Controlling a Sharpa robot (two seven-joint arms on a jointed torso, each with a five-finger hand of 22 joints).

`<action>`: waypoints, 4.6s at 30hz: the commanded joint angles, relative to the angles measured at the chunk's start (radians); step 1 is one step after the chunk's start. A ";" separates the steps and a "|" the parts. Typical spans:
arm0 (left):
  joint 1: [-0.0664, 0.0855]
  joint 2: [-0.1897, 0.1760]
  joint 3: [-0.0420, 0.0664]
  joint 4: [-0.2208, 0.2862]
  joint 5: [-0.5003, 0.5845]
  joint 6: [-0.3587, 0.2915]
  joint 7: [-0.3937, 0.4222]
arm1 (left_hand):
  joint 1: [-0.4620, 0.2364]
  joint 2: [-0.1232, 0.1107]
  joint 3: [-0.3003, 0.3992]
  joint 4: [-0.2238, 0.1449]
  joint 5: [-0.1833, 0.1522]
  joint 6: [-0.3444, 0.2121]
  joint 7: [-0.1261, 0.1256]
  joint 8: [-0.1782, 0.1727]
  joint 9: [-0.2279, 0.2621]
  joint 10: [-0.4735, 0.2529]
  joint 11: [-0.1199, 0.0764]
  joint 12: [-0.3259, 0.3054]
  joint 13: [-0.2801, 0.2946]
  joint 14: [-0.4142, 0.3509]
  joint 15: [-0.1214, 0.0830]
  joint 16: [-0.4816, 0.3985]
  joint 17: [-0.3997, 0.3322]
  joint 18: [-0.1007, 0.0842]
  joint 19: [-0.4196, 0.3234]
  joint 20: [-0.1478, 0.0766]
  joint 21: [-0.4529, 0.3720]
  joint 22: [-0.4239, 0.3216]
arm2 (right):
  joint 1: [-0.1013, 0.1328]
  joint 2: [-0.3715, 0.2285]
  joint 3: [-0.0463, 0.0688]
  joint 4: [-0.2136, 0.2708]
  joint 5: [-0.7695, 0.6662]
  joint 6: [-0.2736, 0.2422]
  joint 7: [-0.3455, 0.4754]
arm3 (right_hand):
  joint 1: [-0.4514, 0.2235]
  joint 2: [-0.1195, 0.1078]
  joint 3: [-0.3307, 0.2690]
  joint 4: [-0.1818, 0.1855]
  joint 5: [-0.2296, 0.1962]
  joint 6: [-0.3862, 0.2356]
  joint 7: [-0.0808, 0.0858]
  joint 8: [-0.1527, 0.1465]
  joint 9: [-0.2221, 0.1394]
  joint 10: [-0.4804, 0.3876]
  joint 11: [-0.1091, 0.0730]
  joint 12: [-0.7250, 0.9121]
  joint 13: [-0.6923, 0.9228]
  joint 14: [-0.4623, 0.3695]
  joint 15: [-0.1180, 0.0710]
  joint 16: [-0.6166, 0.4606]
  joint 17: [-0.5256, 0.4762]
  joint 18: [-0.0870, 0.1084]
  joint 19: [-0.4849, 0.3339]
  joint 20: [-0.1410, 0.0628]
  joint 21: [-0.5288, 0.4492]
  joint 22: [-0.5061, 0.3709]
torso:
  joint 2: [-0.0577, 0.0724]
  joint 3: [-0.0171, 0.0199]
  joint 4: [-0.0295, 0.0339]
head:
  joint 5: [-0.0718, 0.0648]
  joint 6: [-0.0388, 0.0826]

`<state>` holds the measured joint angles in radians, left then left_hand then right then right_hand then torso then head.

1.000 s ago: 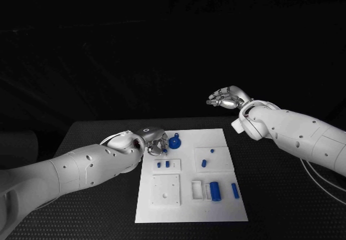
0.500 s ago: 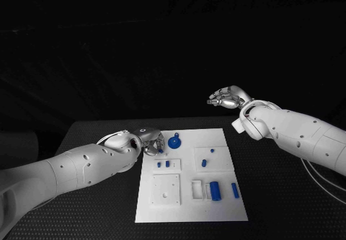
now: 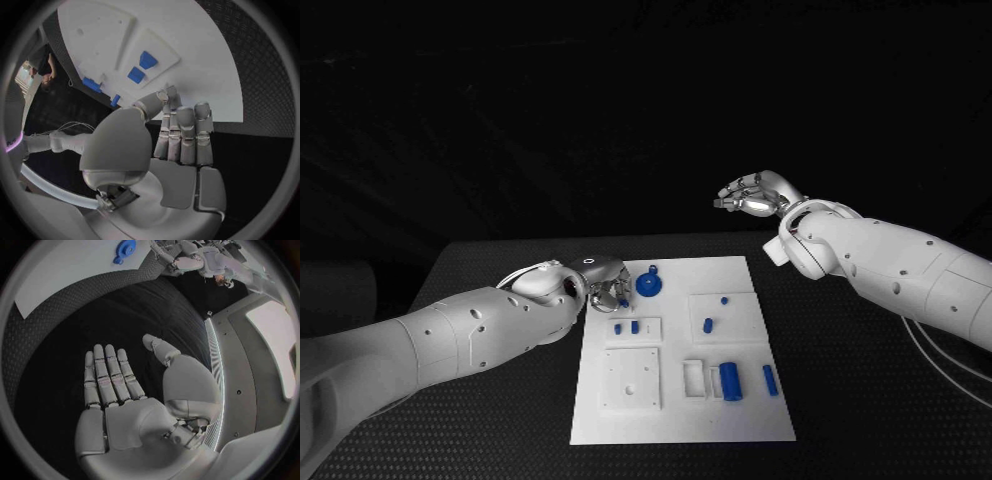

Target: Assemble the parts on the task board

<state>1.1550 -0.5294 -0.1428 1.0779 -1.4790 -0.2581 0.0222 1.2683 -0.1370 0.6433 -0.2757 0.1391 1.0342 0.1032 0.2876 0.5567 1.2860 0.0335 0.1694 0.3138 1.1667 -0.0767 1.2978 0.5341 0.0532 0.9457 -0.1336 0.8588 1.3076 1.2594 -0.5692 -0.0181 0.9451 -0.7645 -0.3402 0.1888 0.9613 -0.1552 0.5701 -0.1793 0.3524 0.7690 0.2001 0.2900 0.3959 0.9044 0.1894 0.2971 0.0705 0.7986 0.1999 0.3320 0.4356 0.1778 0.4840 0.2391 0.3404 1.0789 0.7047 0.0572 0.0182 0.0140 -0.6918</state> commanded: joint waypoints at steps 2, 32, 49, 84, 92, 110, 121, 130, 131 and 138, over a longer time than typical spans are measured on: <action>0.001 0.003 -0.001 0.002 -0.003 0.012 -0.002 | -0.009 0.001 0.002 0.006 -0.007 0.003 0.003 -0.004 -0.001 0.003 0.004 -0.005 0.001 0.001 0.003 -0.007 -0.001 0.017 0.006 -0.029 -0.002 0.013 | 0.000 0.000 0.000 0.002 -0.002 0.010 0.008 | -0.004 0.009 -0.006 0.000 0.006 -0.003 0.020 0.004 -0.002 0.005 -0.001 -0.004 -0.002 -0.010 0.000 0.005 -0.002 0.021 -0.003 0.004 -0.006 0.002 | 0.000 0.0001 0.0004 | -0.001 -0.001; 0.001 0.006 -0.002 -0.004 -0.010 0.002 -0.008 | -0.009 -0.008 0.004 0.006 -0.004 -0.018 0.011 -0.018 -0.007 -0.014 0.012 -0.022 -0.005 -0.003 0.010 -0.011 -0.003 0.013 0.003 -0.030 -0.004 0.015 | 0.000 -0.002 0.000 0.002 -0.002 0.009 0.008 | -0.004 0.010 -0.006 0.000 0.006 -0.003 0.020 0.005 -0.003 0.006 -0.001 -0.004 -0.002 -0.010 0.000 0.005 -0.003 0.021 -0.003 0.004 -0.007 0.002 | 0.000 -0.0002 0.0004 | -0.004 -0.002; 0.000 -0.025 0.000 0.004 0.096 -0.048 0.040 | -0.125 -0.069 -0.020 0.121 -0.005 -0.093 0.041 -0.054 -0.024 -0.095 0.044 -0.077 -0.029 -0.012 0.041 -0.014 -0.004 0.037 0.005 -0.003 -0.009 0.017 | -0.001 -0.004 0.000 0.002 -0.002 0.010 0.007 | -0.004 0.010 -0.006 0.000 0.006 -0.003 0.020 0.005 -0.003 0.005 -0.001 -0.005 -0.002 -0.011 0.000 0.006 -0.003 0.021 -0.003 0.004 -0.008 0.003 | 0.000 -0.0013 0.0013 | -0.006 0.000; -0.020 0.014 -0.011 -0.037 0.003 -0.006 0.022 | -0.049 -0.054 -0.071 0.062 -0.055 -0.074 0.030 -0.025 -0.012 -0.059 0.036 -0.058 -0.019 -0.033 0.033 0.004 0.003 0.040 -0.014 0.000 0.006 0.020 | -0.002 0.000 0.000 0.000 -0.002 0.013 0.008 | -0.005 0.011 -0.006 0.001 0.007 -0.002 0.020 0.005 -0.004 0.006 -0.001 -0.004 -0.002 -0.010 0.000 0.006 -0.004 0.022 -0.003 0.005 -0.008 0.003 | 0.000 -0.0005 0.0001 | -0.006 -0.003; -0.022 0.016 -0.012 -0.045 -0.011 0.007 0.016 | -0.030 -0.029 -0.064 0.050 -0.046 -0.061 0.024 -0.017 -0.010 -0.046 0.030 -0.052 -0.016 -0.030 0.028 0.004 0.001 0.037 -0.013 -0.005 0.007 0.019 | -0.003 0.001 0.000 0.000 -0.002 0.013 0.008 | -0.005 0.011 -0.006 0.001 0.007 -0.002 0.020 0.005 -0.004 0.006 -0.001 -0.004 -0.002 -0.010 0.000 0.006 -0.004 0.022 -0.003 0.005 -0.008 0.004 | 0.000 -0.0009 0.0003 | -0.007 -0.004; -0.024 0.024 -0.014 -0.049 -0.008 0.005 0.023 | -0.037 -0.038 -0.065 0.049 -0.053 -0.062 0.025 -0.019 -0.013 -0.048 0.030 -0.055 -0.017 -0.029 0.028 0.004 0.000 0.032 -0.012 -0.008 0.006 0.017 | -0.004 0.001 0.000 0.000 -0.002 0.014 0.008 | -0.005 0.012 -0.006 0.000 0.007 -0.002 0.020 0.005 -0.004 0.006 -0.001 -0.004 -0.002 -0.011 0.000 0.007 -0.004 0.022 -0.003 0.005 -0.009 0.004 | 0.000 0.0001 0.0000 | -0.007 -0.006; -0.024 0.029 -0.014 -0.054 -0.005 0.014 0.020 | -0.053 -0.052 -0.071 0.054 -0.056 -0.091 0.038 -0.036 -0.023 -0.069 0.038 -0.068 -0.023 -0.030 0.035 0.002 -0.002 0.031 -0.010 -0.007 0.003 0.016 | -0.004 0.000 0.000 0.003 -0.002 0.015 0.008 | -0.005 0.012 -0.006 0.000 0.007 -0.001 0.020 0.006 -0.004 0.007 -0.002 -0.004 -0.001 -0.011 -0.001 0.007 -0.005 0.023 -0.003 0.005 -0.009 0.004 | 0.000 0.0002 0.0000 | -0.007 -0.005; -0.029 0.037 -0.015 -0.059 -0.005 0.026 0.023 | -0.051 -0.027 -0.065 0.061 -0.052 -0.069 0.029 -0.024 -0.020 -0.051 0.033 -0.059 -0.019 -0.028 0.031 0.004 -0.002 0.031 -0.010 -0.007 0.004 0.017 | -0.004 0.000 0.000 0.006 -0.002 0.016 0.008 | -0.006 0.012 -0.007 0.000 0.007 -0.001 0.019 0.007 -0.004 0.007 -0.002 -0.004 -0.001 -0.011 -0.001 0.007 -0.005 0.023 -0.003 0.005 -0.009 0.005 | 0.000 -0.0001 0.0002 | -0.008 -0.007; -0.031 0.039 -0.015 -0.060 -0.006 0.026 0.022 | -0.051 -0.026 -0.065 0.062 -0.052 -0.068 0.029 -0.023 -0.019 -0.049 0.032 -0.058 -0.019 -0.028 0.030 0.004 -0.002 0.031 -0.010 -0.008 0.004 0.017 | -0.004 0.000 0.000 0.006 -0.002 0.016 0.008 | -0.006 0.012 -0.007 0.000 0.007 -0.001 0.019 0.007 -0.004 0.007 -0.002 -0.004 -0.001 -0.011 -0.001 0.007 -0.005 0.023 -0.003 0.005 -0.009 0.005 | 0.000 0.0000 0.0002 | -0.008 -0.007; -0.033 0.040 -0.015 -0.067 -0.011 0.030 0.018 | -0.050 -0.005 -0.059 0.067 -0.052 -0.046 0.019 -0.012 -0.017 -0.028 0.024 -0.050 -0.015 -0.024 0.023 0.006 -0.002 0.030 -0.010 -0.012 0.003 0.017 | -0.004 -0.002 0.000 0.007 -0.003 0.015 0.007 | -0.006 0.013 -0.007 0.000 0.007 0.000 0.019 0.007 -0.005 0.008 -0.002 -0.003 -0.001 -0.011 -0.001 0.007 -0.005 0.023 -0.003 0.005 -0.010 0.005 | 0.001 -0.0003 0.0001 | -0.010 -0.007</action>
<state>1.1316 -0.4933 -0.1531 1.0096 -1.4835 -0.2609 0.0406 1.2203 -0.1488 0.5823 -0.2119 0.0880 0.9845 0.1209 0.2723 0.5388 1.2524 0.0565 0.1155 0.2976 1.1438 -0.0466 1.2974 0.5330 0.0552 0.9349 -0.1265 0.8593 1.3076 1.2562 -0.5711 -0.0181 0.9505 -0.7645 -0.3363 0.1887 0.9573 -0.1513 0.5701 -0.1793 0.3524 0.7691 0.2001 0.2899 0.3925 0.9044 0.1894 0.2971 0.0705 0.7915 0.1999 0.3367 0.4315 0.1928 0.4840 0.2391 0.3367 1.0826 0.7049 0.0570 0.0182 0.0050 -0.6985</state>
